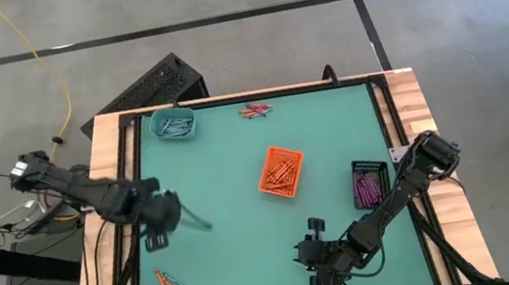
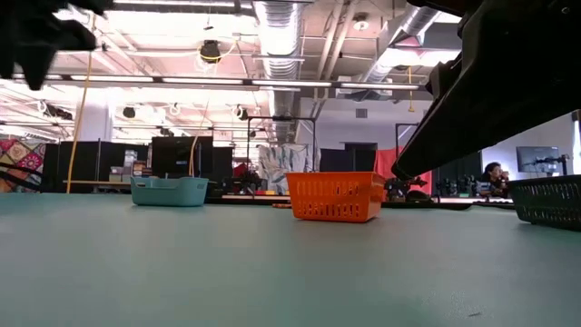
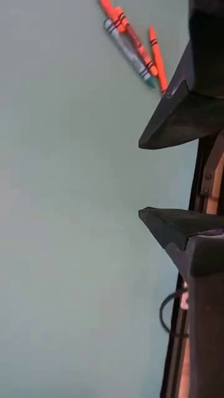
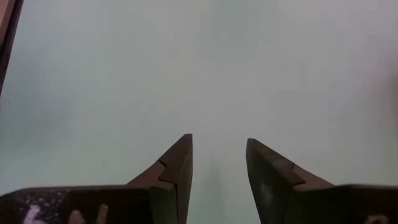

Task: Sort crayons
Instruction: Put the orange crayon into the orange bin

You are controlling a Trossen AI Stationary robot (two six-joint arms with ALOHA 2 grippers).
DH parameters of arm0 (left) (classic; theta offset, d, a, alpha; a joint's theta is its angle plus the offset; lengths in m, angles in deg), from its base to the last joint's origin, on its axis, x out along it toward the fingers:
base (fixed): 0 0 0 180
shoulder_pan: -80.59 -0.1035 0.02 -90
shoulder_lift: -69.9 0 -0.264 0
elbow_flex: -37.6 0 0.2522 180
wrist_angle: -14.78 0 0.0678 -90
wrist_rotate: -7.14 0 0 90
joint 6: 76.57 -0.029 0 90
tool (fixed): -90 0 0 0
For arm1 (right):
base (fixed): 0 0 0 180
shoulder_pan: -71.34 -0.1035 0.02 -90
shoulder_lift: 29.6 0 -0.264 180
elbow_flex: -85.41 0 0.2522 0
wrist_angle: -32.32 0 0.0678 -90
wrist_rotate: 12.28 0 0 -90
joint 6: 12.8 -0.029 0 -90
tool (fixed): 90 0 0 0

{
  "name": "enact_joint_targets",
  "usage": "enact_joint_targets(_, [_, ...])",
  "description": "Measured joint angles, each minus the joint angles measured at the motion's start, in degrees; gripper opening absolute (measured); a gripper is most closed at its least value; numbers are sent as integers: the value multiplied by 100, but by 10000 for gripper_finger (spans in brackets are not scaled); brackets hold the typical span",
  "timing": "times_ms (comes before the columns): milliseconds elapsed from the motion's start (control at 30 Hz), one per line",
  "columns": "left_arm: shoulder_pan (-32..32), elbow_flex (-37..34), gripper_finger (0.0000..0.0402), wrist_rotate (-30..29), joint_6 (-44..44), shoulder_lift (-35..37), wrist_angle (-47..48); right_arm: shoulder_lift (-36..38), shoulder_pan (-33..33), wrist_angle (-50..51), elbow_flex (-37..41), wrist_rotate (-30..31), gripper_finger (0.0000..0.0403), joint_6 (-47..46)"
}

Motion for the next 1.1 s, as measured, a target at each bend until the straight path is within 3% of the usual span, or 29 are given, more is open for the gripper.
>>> enact_joint_targets(300, [2098, 0, 152, -471, 1317, -735, -602, 0, 62, -8, 0, -4, 145, -1])
enact_joint_targets(533, [3057, -4, 152, -491, 1630, -1775, -783, 0, 61, -73, 0, -5, 145, -3])
enact_joint_targets(833, [3420, -4, 152, -509, 871, -3120, -2639, 0, 59, -155, 0, -12, 145, -6])
enact_joint_targets(1100, [3376, -4, 152, -520, 240, -3554, -3914, 0, 63, -221, 0, -12, 145, -4])
